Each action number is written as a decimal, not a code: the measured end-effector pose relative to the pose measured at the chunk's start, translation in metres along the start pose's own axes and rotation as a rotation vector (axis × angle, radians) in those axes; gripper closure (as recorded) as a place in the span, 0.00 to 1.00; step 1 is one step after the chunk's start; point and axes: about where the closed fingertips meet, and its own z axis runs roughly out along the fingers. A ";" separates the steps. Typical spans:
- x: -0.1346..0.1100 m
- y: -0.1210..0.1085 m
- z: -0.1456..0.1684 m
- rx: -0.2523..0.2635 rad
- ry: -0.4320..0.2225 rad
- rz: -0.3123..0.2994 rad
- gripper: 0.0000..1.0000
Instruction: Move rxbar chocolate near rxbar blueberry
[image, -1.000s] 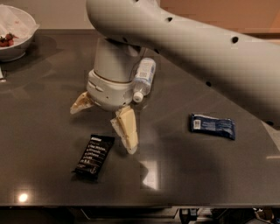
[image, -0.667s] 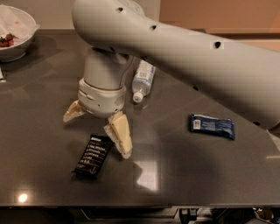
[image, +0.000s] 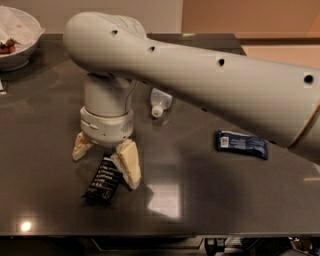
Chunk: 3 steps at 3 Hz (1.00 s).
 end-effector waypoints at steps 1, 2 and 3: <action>0.002 0.001 0.005 -0.031 0.015 -0.013 0.40; 0.006 0.004 0.005 -0.047 0.025 -0.014 0.63; 0.005 0.004 0.003 -0.048 0.025 -0.014 0.87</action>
Offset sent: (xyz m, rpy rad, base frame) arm 0.0024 -0.0148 -0.0085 -0.0877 0.0096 0.0361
